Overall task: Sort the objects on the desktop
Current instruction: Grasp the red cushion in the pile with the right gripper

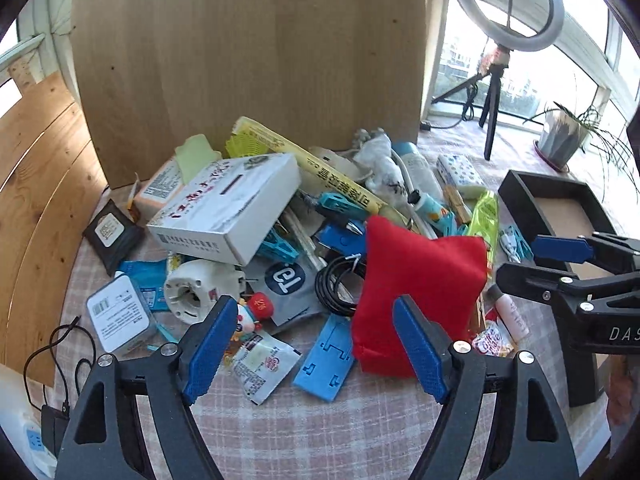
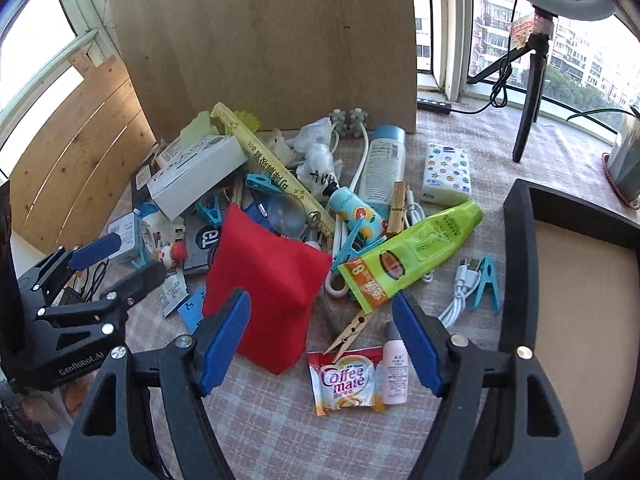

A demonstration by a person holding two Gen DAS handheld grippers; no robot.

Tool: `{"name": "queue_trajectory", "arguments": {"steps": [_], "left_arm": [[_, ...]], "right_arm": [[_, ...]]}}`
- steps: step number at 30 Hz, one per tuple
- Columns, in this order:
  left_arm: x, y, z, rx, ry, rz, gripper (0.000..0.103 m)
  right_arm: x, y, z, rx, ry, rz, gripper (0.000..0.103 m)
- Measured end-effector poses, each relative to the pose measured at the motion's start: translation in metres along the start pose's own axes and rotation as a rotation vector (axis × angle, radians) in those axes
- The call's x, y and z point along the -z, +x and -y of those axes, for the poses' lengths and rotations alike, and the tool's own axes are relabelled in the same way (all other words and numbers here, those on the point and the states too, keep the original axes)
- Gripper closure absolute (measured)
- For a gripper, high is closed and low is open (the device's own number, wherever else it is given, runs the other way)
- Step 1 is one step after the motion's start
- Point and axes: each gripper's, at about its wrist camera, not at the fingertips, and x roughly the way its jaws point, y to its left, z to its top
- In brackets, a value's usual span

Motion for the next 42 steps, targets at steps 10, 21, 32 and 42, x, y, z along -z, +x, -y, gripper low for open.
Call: {"name": "queue_trajectory", "arguments": {"steps": [10,21,32,42], "left_arm": [[0.012,0.03,0.034,0.09,0.16,-0.02,0.027],[0.008,0.044,0.042,0.218,0.115,-0.042,0.031],[0.003,0.021,0.062,0.341,0.098,-0.03,0.05],[0.02,0.043,0.034,0.22,0.06,-0.084,0.029]], "right_arm": [[0.002,0.038,0.009,-0.056,0.088,-0.106,0.047],[-0.004,0.069,-0.005,-0.149,0.115,-0.174,0.046],[-0.002,0.044,-0.004,-0.191,0.113,-0.159,0.072],[0.01,0.044,0.017,-0.142,0.145,-0.147,0.049]]}}
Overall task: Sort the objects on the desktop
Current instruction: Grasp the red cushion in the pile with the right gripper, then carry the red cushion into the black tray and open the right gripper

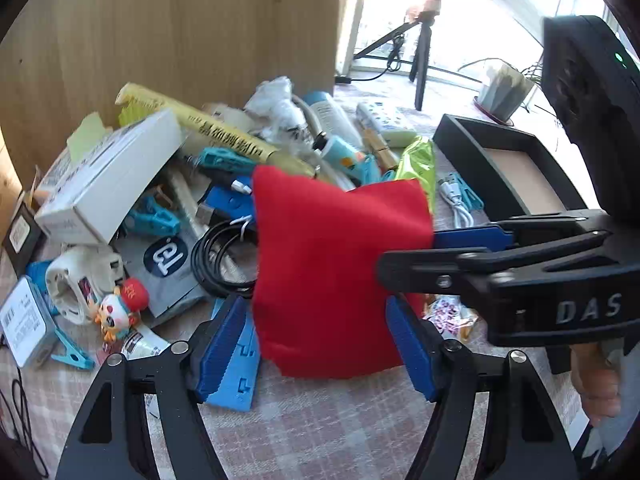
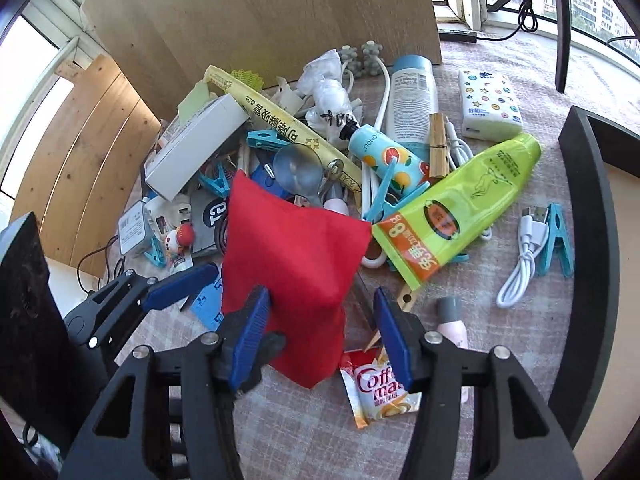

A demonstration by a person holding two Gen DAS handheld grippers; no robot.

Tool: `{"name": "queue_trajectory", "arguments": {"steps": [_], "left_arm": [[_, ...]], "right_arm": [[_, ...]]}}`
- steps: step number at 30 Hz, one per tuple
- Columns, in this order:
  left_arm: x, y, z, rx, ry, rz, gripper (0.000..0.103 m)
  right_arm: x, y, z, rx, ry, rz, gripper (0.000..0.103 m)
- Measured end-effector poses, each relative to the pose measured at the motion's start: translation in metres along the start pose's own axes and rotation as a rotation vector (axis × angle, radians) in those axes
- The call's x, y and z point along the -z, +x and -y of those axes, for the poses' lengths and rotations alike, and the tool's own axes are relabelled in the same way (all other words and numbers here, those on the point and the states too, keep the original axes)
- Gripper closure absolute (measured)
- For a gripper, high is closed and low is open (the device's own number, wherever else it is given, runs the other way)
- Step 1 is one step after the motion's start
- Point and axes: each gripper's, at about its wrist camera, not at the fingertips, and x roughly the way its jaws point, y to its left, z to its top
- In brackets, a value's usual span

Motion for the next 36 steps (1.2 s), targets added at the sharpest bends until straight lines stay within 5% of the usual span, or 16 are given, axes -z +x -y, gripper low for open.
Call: {"name": "queue_trajectory", "arguments": {"steps": [7,21,28,36], "left_arm": [[0.012,0.011,-0.004,0.103,-0.039,-0.023,0.032],[-0.009,-0.02,0.021,0.109,-0.023,0.031,0.04],[-0.033,-0.034,0.073,0.184,0.046,0.081,0.041],[-0.051,-0.022,0.172,0.307,0.201,0.05,0.041]], "right_arm": [[0.006,0.024,-0.005,-0.022,0.017,-0.059,0.052],[0.003,-0.021,-0.002,-0.028,0.02,0.035,0.056],[0.009,-0.083,0.026,0.044,0.036,0.124,0.056],[0.049,-0.152,0.097,0.145,0.188,0.198,0.056]]}}
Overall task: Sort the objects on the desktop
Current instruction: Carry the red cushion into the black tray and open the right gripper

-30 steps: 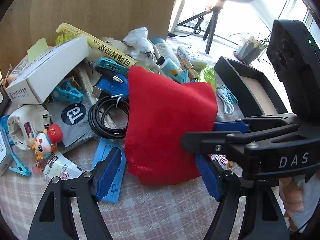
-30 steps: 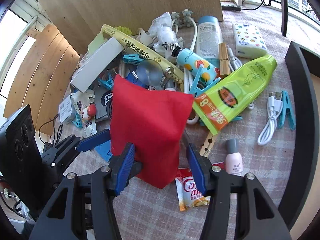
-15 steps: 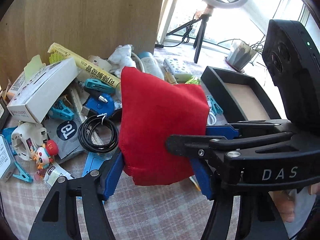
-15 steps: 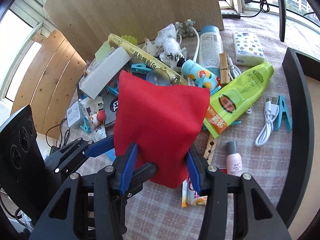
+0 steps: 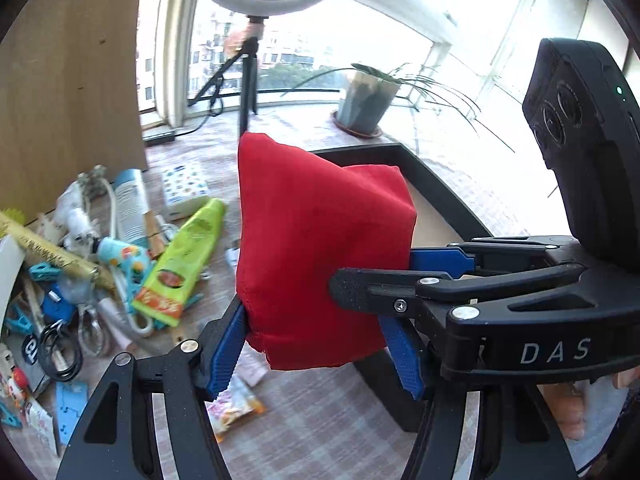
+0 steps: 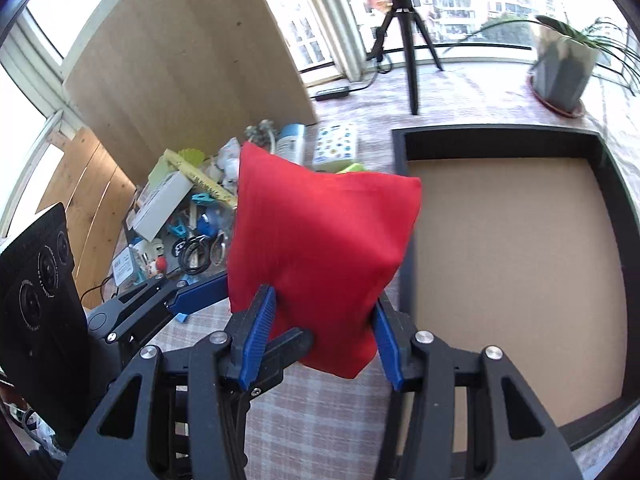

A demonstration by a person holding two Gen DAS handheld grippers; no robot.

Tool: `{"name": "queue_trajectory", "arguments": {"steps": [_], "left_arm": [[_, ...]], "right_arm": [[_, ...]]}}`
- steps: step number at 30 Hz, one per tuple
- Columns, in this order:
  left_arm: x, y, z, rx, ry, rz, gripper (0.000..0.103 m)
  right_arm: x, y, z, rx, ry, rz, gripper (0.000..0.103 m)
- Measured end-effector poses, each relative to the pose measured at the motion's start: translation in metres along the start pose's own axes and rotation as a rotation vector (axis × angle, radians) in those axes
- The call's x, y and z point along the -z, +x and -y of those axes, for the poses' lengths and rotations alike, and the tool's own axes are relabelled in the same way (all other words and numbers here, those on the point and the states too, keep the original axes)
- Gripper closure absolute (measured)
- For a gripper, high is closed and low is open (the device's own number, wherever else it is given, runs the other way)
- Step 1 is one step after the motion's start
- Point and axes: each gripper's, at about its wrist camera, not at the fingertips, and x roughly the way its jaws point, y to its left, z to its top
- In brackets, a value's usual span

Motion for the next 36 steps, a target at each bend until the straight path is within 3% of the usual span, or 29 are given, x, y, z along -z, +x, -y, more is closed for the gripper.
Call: {"name": "queue_trajectory", "arguments": {"steps": [4,10,14,18,22,28,36], "left_arm": [[-0.012,0.022,0.044,0.061,0.066,-0.035,0.042],[-0.02,0.045,0.097,0.094,0.173,-0.083,0.042],[-0.023,0.058,0.114,0.086,0.208,-0.124,0.043],[-0.02,0.054,0.117,0.075,0.225,-0.124,0.044],[-0.019,0.043,0.106,0.059,0.201,-0.12,0.044],[-0.013,0.034,0.073,0.011,0.137,-0.122,0.044],[0.007,0.002,-0.011,-0.149,0.002,-0.114,0.044]], "right_arm": [[0.01,-0.031,0.04,0.074,0.052,0.023,0.056],[0.027,-0.062,0.084,0.151,0.122,0.042,0.056],[0.035,-0.071,0.103,0.178,0.162,0.035,0.055],[0.039,-0.078,0.116,0.264,0.189,0.052,0.055],[0.039,-0.079,0.117,0.246,0.194,0.057,0.055],[0.031,-0.065,0.088,0.203,0.115,0.037,0.055],[0.019,-0.028,0.039,0.122,-0.004,-0.011,0.055]]}}
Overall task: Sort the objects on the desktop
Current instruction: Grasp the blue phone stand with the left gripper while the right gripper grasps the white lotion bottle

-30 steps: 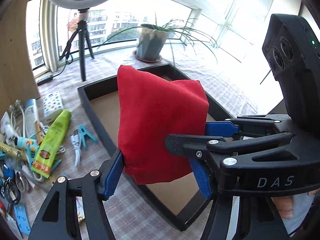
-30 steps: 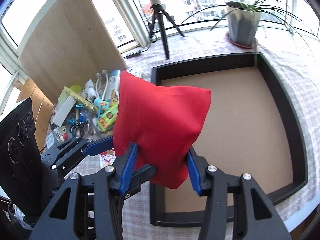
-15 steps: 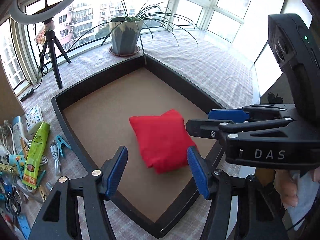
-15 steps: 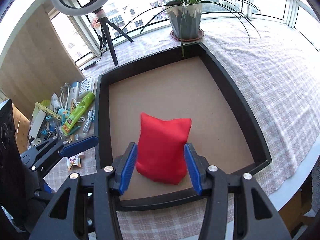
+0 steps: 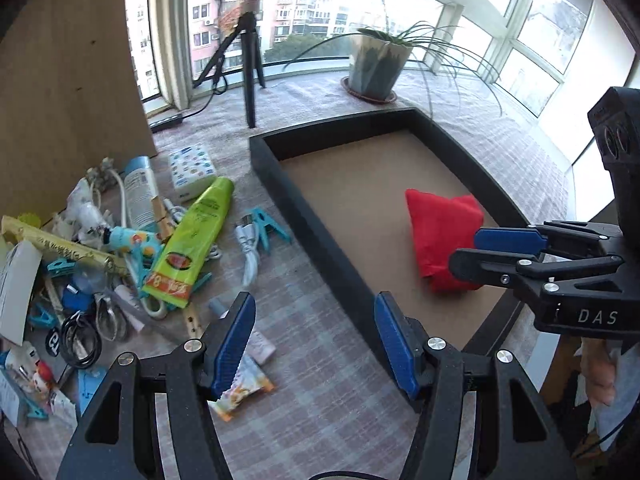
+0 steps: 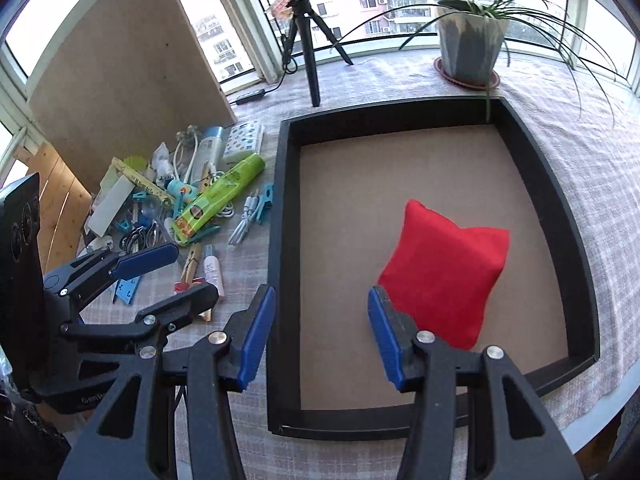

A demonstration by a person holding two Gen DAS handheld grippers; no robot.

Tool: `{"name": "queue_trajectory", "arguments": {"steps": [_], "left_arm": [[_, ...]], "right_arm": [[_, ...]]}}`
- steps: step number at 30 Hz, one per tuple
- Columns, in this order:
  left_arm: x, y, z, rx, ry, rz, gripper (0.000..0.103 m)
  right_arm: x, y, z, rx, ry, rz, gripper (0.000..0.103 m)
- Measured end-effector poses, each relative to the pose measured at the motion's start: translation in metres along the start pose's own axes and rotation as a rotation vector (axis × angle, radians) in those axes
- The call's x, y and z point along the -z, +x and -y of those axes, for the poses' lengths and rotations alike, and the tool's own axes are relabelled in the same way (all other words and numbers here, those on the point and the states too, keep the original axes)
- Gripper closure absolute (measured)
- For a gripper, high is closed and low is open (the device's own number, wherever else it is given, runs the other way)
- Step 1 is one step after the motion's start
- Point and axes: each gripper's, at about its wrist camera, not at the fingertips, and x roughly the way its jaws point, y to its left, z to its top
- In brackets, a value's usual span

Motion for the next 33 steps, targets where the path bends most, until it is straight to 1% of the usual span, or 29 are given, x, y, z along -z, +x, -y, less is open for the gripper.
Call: {"name": "queue_trajectory", "arguments": {"steps": [5,8,12,14,17,21,25,27,31,33], "left_arm": [[0.024,-0.01,-0.068,-0.107,-0.103,-0.024,0.044],[0.04,-0.014,-0.105,-0.157,-0.155,-0.038,0.044],[0.061,-0.015,-0.143,-0.202,-0.203,-0.077,0.044],[0.073,-0.013,-0.158,-0.236,-0.218,-0.096,0.042],[0.087,-0.008,-0.178,-0.256,-0.246,-0.126,0.041],[0.098,0.001,-0.193,-0.241,-0.274,-0.162,0.041],[0.099,0.006,-0.187,-0.246,-0.212,-0.179,0.041],[0.098,0.009,-0.183,-0.25,-0.184,-0.185,0.041],[0.098,0.016,-0.184,-0.256,-0.163,-0.204,0.041],[0.099,0.018,-0.183,-0.256,-0.152,-0.215,0.043]], "right_arm": [[-0.01,0.023,-0.038,-0.035,-0.091,-0.034,0.055],[-0.015,0.042,-0.061,-0.061,-0.142,-0.079,0.055],[-0.018,0.072,-0.087,-0.079,-0.211,-0.146,0.055],[-0.019,0.088,-0.095,-0.071,-0.227,-0.176,0.056],[-0.02,0.109,-0.105,-0.051,-0.247,-0.21,0.057],[-0.019,0.129,-0.11,-0.031,-0.261,-0.241,0.057],[-0.019,0.142,-0.113,-0.005,-0.281,-0.259,0.058],[-0.019,0.147,-0.114,0.003,-0.29,-0.267,0.06],[-0.021,0.153,-0.116,0.017,-0.303,-0.275,0.062],[-0.022,0.156,-0.114,0.019,-0.303,-0.28,0.062]]}}
